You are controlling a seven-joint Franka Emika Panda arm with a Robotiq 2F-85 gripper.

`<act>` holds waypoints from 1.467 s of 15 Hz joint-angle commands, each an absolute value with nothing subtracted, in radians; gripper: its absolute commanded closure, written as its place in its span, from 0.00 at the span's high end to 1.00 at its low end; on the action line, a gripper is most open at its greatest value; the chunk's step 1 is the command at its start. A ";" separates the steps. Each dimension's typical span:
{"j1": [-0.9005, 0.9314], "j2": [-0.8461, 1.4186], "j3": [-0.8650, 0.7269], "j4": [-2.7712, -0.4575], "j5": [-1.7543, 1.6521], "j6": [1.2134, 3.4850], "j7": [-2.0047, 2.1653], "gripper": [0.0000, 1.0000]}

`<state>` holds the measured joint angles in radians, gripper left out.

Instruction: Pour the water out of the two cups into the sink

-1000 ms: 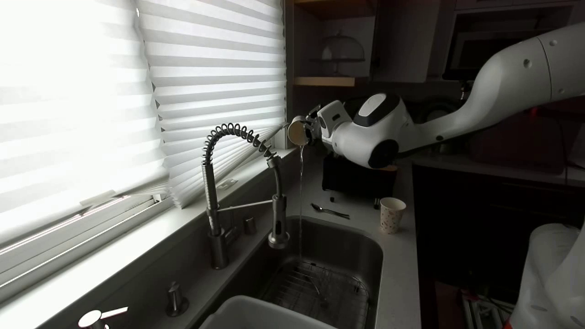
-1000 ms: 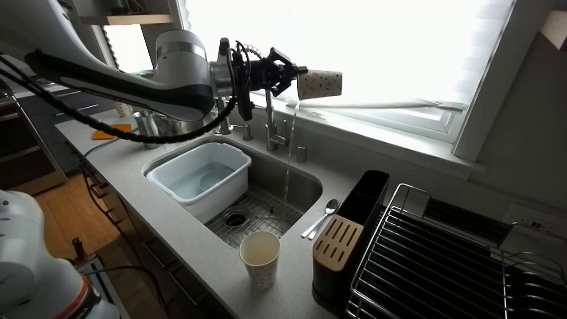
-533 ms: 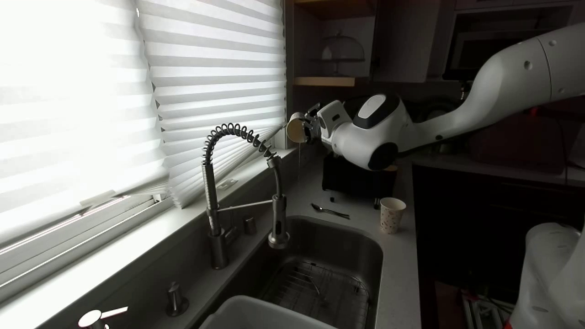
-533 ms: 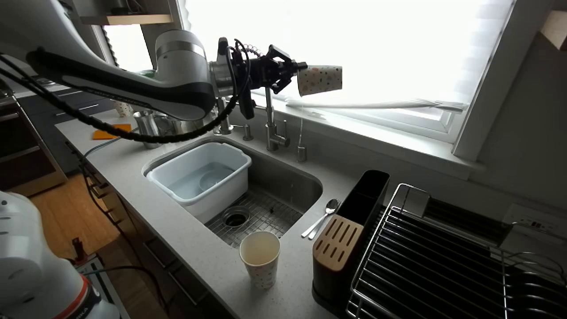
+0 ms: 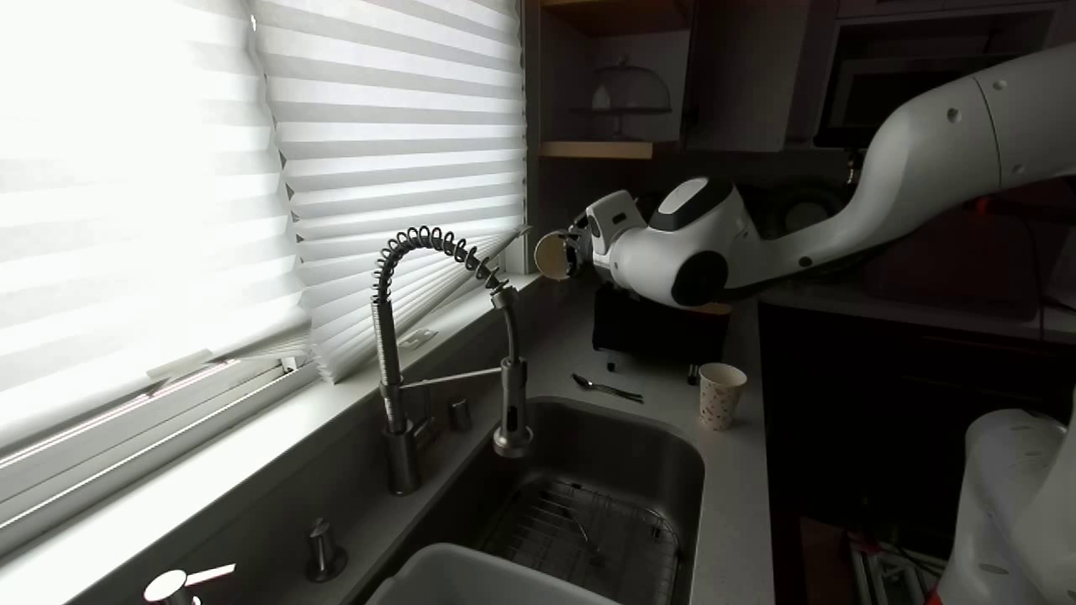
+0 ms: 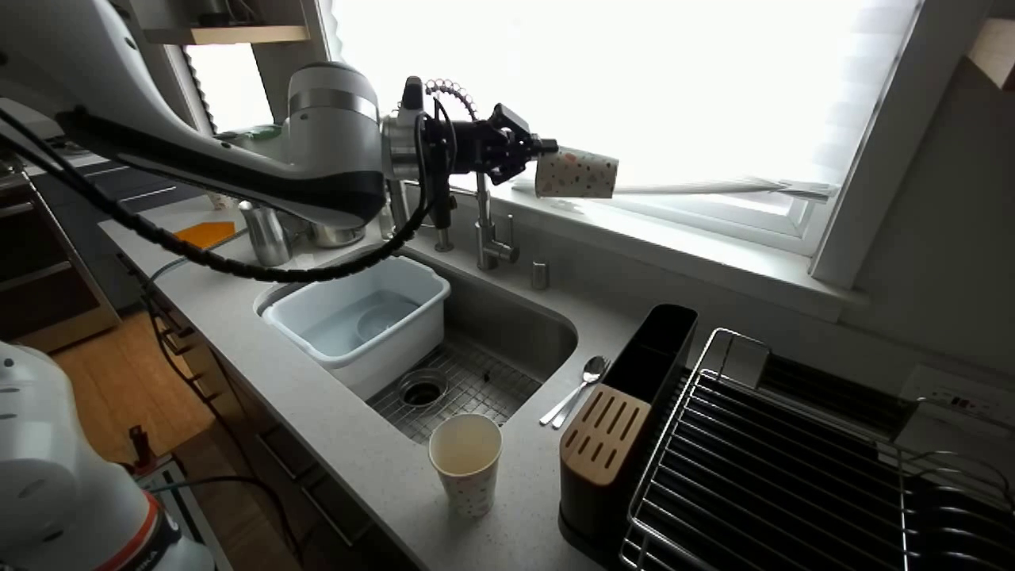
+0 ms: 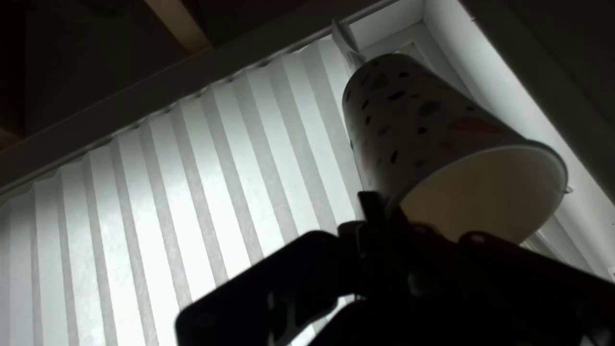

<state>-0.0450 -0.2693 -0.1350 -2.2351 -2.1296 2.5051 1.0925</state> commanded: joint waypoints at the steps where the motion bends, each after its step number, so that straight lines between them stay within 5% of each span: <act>1: -0.043 -0.248 -0.170 -2.232 -1.892 2.556 1.004 0.01; 22: -0.132 -0.043 -0.185 -2.085 -0.488 2.434 0.650 0.01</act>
<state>-0.0994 -0.0754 -0.2030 -2.1188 -0.5891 2.4387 0.6618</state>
